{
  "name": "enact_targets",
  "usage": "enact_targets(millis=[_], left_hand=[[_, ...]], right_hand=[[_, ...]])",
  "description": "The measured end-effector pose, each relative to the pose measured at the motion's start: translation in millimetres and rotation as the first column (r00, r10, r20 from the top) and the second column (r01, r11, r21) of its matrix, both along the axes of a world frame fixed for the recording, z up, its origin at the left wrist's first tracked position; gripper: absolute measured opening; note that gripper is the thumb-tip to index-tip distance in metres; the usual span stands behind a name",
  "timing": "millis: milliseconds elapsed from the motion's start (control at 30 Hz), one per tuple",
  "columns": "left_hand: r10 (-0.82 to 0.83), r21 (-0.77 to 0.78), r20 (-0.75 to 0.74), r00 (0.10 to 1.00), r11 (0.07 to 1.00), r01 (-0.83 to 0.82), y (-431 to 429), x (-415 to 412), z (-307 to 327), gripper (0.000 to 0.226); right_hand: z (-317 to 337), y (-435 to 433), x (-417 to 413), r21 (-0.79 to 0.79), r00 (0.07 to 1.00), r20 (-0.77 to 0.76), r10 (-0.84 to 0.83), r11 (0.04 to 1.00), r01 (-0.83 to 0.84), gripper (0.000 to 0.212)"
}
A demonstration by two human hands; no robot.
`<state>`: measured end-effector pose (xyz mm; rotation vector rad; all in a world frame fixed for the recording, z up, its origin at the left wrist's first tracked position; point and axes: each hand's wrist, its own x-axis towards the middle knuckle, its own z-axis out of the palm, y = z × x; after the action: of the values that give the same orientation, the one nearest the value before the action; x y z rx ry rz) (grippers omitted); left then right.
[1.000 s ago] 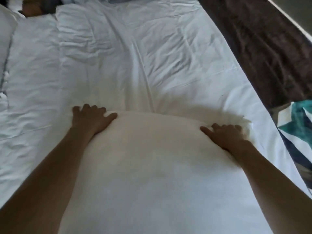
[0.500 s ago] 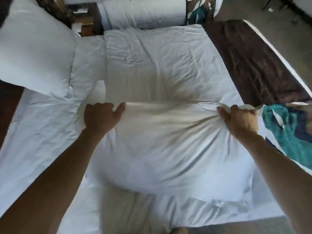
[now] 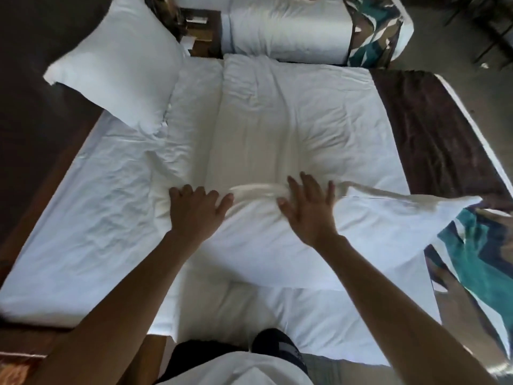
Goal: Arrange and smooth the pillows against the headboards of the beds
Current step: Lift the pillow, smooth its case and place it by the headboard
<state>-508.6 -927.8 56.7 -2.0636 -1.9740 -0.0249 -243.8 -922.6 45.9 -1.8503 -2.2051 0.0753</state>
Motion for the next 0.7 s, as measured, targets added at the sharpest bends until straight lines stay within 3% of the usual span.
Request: enact_targets(millis=[100, 200, 267, 333, 400, 533, 600, 700], left_hand=[[-0.062, 0.005, -0.04, 0.997, 0.998, 0.062, -1, -3, -2, 0.059], [-0.274, 0.089, -0.044, 0.961, 0.957, 0.277, 5, -20, -3, 0.061], [-0.404, -0.037, 0.051, 0.914, 0.913, 0.406, 16, -38, 2, 0.064], [-0.223, -0.406, 0.292, 0.93, 0.852, 0.331, 31, -53, 19, 0.074], [-0.091, -0.614, 0.331, 0.939, 0.734, 0.288, 44, -64, 32, 0.078], [-0.079, -0.703, 0.297, 0.951, 0.656, 0.275, 57, -84, 59, 0.048], [-0.112, -0.693, 0.289, 0.951, 0.661, 0.288, 58, -91, 68, 0.046], [-0.185, -0.625, 0.236, 0.954, 0.723, 0.295, 59, -92, 67, 0.048]], right_hand=[[0, 7, -68, -0.117, 0.965, 0.086, 0.246, 0.965, -0.236, 0.074], [-3, 16, -57, -0.211, 0.967, 0.145, 0.209, 0.961, -0.176, 0.081], [-3, 18, -12, -0.21, 0.976, 0.172, 0.132, 0.973, -0.095, 0.074], [-4, 20, 44, -0.205, 0.979, 0.186, 0.081, 0.978, -0.042, 0.053], [-4, 20, 97, -0.32, 0.97, 0.243, -0.002, 0.944, 0.082, 0.048], [-11, 8, 163, -0.361, 0.913, 0.387, -0.13, 0.89, 0.279, 0.081], [-15, 2, 172, -0.289, 0.916, 0.363, -0.173, 0.913, 0.288, 0.096], [-19, 0, 169, -0.163, 0.921, 0.347, -0.174, 0.957, 0.242, 0.097]])
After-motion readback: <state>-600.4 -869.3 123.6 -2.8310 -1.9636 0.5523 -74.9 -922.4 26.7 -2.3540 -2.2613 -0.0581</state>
